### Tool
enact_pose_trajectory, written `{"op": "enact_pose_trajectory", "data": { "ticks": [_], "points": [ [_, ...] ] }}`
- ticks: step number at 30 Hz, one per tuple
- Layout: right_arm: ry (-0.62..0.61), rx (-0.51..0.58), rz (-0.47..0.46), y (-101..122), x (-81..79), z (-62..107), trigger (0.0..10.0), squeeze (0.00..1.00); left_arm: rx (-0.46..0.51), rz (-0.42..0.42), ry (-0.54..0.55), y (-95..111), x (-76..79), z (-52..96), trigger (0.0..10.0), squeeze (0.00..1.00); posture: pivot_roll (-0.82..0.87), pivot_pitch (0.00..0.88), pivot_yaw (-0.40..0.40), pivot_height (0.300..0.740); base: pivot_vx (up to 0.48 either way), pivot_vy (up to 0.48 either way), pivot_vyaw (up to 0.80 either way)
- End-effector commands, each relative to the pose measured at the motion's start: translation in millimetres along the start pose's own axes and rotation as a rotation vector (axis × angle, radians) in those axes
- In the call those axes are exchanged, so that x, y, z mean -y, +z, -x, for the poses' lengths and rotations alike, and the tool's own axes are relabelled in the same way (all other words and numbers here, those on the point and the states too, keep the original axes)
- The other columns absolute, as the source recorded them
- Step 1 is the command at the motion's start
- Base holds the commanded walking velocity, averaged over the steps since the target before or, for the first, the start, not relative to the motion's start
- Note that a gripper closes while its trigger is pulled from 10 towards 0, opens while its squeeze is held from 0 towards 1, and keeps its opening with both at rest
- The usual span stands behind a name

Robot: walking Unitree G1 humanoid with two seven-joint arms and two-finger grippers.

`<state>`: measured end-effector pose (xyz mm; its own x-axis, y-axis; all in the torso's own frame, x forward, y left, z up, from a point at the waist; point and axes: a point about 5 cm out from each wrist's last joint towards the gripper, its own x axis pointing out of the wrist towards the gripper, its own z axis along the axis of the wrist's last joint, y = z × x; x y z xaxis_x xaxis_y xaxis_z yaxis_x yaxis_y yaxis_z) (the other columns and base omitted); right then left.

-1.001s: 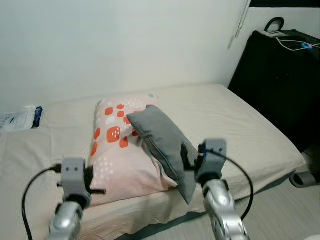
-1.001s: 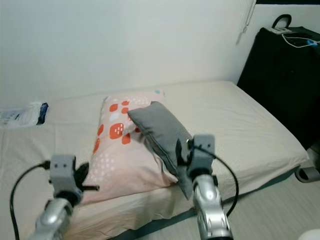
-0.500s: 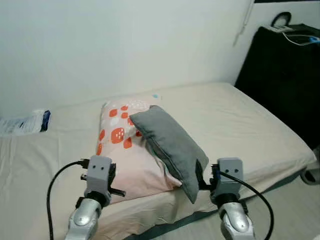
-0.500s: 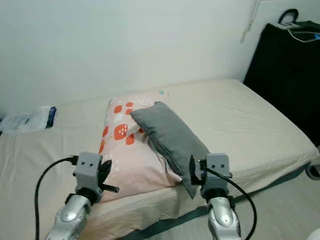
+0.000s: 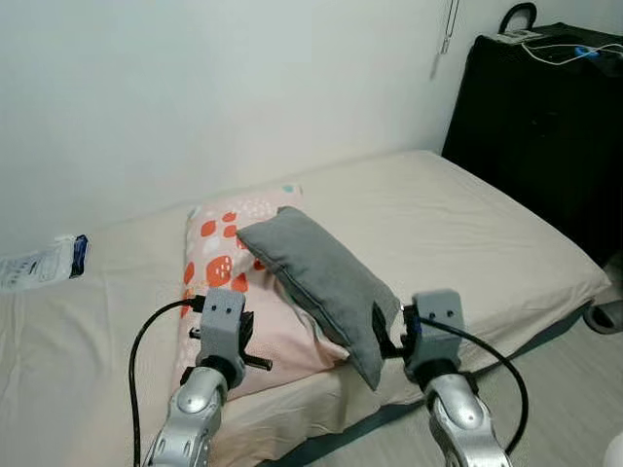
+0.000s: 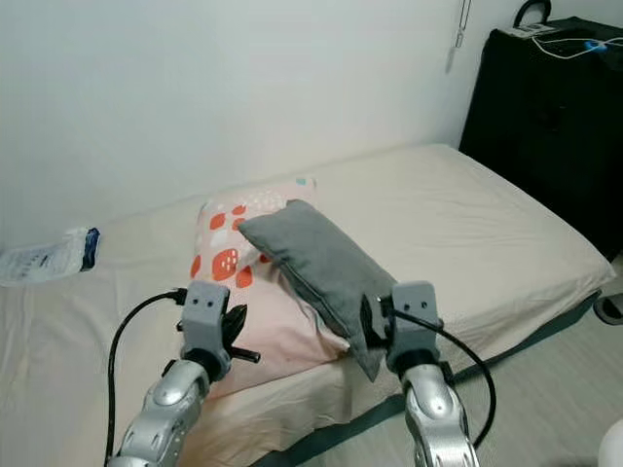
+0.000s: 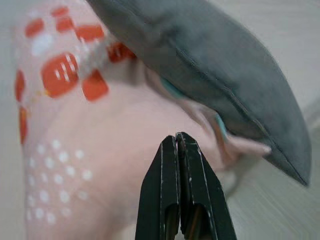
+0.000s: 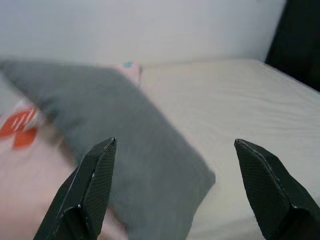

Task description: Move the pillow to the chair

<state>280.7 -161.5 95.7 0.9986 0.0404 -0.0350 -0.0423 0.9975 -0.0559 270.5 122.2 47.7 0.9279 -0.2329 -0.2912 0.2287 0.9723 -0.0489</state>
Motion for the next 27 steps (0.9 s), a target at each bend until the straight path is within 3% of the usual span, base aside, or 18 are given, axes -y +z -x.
{"op": "enact_pose_trajectory", "data": {
  "ticks": [1, 3, 5, 11, 14, 20, 24, 27],
  "points": [
    [-0.011, -0.057, -0.021, -10.9, 2.5, -3.4, 10.0, 0.0, -0.061, -0.044, -0.007, -6.2, -2.9, 0.7, 10.0, 0.0, -0.01, 0.0, -0.008, 0.74, 0.0, 0.0, 0.0],
    [-0.002, -0.067, -0.017, -11.5, 2.3, -6.5, 10.0, 0.0, -0.067, -0.062, -0.012, -5.8, -2.7, 0.9, 10.0, 0.0, 0.0, 0.0, -0.011, 0.74, 0.0, 0.0, 0.0],
    [0.087, -0.086, 0.019, -13.4, -10.2, -8.8, 10.0, 0.0, -0.039, -0.107, 0.035, -7.5, -12.6, 8.0, 10.0, 0.0, 0.03, 0.0, -0.061, 0.74, 0.0, 0.0, 0.0],
    [0.186, -0.103, 0.062, -15.3, -21.9, -10.9, 10.0, 0.0, 0.001, -0.097, 0.071, -8.1, -19.6, 20.1, 10.0, 0.0, 0.06, 0.0, -0.124, 0.74, 0.0, 0.0, 0.0],
    [0.202, -0.107, 0.068, -15.0, -21.7, -16.8, 10.0, 0.0, 0.011, -0.088, 0.099, -7.8, -23.1, 26.1, 10.0, 0.0, 0.1, 0.0, -0.184, 0.74, 0.0, 0.0, 0.0],
    [0.244, -0.061, 0.081, -9.4, -22.6, -23.4, 10.0, 0.0, 0.056, -0.105, 0.118, -6.2, -25.7, 33.8, 10.0, 0.0, 0.12, 0.0, -0.209, 0.74, 0.0, 0.0, 0.0],
    [0.194, 0.064, 0.073, 8.0, -12.1, -22.0, 10.0, 0.0, 0.14, -0.17, 0.28, -3.0, -37.3, 37.3, 10.0, 0.0, 0.11, 0.0, -0.202, 0.74, 0.0, 0.0, 0.0],
    [0.122, 0.053, 0.054, 6.3, -1.2, -21.1, 10.0, 0.0, 0.199, -0.12, 0.345, 4.8, -36.1, 30.2, 10.0, 0.0, 0.09, 0.0, -0.169, 0.74, 0.0, 0.0, 0.0]
  ]
}}
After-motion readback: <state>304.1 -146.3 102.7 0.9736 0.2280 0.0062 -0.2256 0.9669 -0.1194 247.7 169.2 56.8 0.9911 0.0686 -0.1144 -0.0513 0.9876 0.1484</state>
